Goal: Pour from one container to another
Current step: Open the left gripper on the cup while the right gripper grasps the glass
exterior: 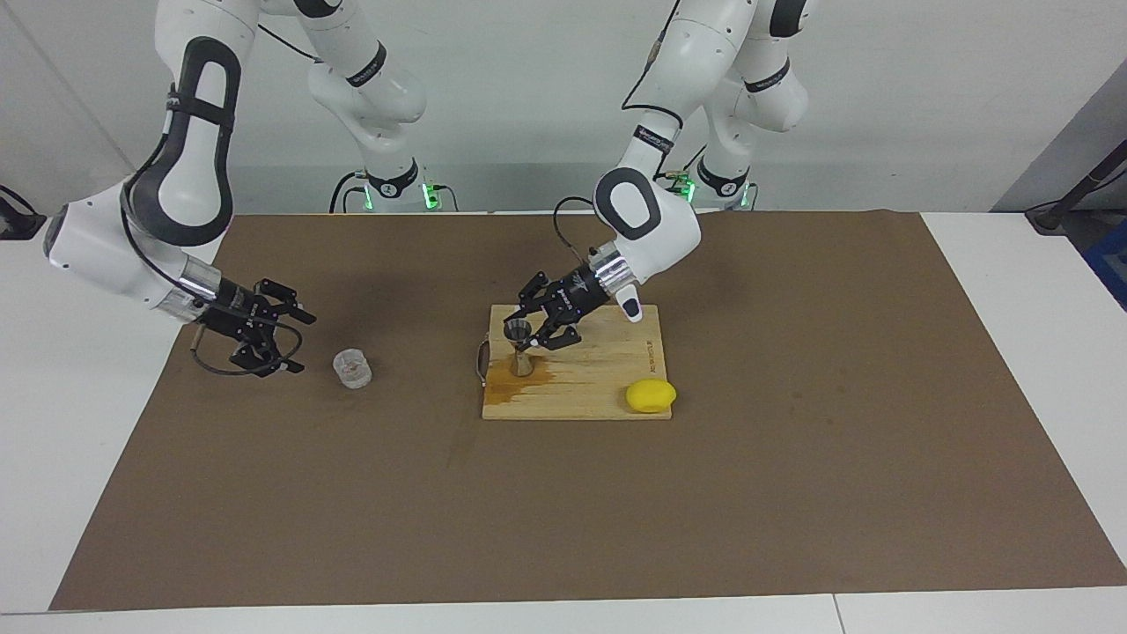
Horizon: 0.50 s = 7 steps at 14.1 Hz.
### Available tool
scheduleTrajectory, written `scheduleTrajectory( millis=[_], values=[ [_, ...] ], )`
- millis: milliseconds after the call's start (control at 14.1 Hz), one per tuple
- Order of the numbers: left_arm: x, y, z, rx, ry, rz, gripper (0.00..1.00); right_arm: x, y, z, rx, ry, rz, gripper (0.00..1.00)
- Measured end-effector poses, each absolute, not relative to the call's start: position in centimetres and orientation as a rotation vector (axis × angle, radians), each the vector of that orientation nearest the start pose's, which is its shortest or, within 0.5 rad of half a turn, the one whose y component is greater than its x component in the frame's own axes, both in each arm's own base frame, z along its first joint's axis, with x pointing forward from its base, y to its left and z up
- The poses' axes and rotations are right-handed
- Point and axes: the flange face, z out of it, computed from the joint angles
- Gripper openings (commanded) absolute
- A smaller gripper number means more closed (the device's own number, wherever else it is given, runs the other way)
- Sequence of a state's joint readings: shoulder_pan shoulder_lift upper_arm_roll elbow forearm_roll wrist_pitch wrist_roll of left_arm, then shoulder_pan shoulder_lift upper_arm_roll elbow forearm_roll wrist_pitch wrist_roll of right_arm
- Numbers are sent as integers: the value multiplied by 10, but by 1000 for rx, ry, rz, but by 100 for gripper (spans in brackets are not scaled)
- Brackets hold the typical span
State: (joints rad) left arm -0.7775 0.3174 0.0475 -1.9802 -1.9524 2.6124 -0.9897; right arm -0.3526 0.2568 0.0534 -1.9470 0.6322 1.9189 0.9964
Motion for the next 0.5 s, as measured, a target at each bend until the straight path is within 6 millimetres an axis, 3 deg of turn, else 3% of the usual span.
scheduleTrajectory(
  millis=[283,496],
  values=[
    [471,-396,316,1184,1782,-844,100,562,-141,278,-1781,1820,702,100],
    [471,-395,316,1183,1783,-844,100,558,-136,264,-1739,1825,729,100]
  ],
)
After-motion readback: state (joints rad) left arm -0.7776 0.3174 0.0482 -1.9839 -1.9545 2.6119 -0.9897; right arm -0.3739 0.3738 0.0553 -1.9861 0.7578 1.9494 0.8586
